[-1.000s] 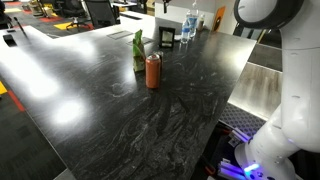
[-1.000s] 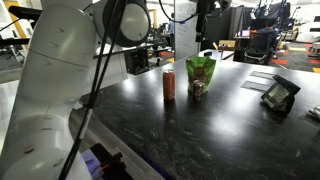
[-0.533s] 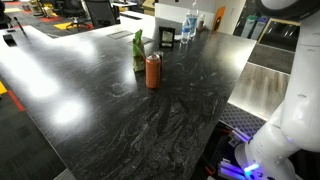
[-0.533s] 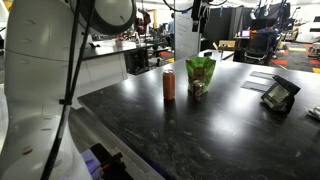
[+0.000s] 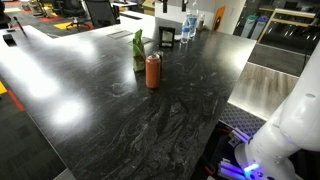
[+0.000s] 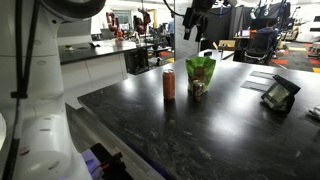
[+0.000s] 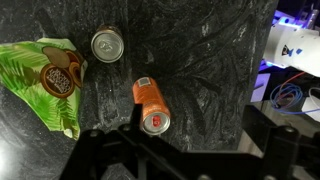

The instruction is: Pick up the green packet and move it in front of the two cans on the kitchen counter

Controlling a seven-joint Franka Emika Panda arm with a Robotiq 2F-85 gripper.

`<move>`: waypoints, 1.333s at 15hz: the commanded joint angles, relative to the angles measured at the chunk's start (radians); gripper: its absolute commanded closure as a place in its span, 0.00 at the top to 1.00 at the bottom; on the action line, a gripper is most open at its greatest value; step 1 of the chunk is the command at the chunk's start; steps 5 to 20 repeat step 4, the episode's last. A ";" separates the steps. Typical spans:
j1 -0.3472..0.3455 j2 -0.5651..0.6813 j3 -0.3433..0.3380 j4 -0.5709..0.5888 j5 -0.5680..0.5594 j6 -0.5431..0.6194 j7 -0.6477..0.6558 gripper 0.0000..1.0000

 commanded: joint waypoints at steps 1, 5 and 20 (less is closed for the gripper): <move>-0.007 -0.154 -0.013 -0.244 0.023 0.101 0.047 1.00; -0.004 -0.243 -0.018 -0.385 0.011 0.156 0.066 1.00; -0.004 -0.243 -0.018 -0.385 0.011 0.156 0.066 1.00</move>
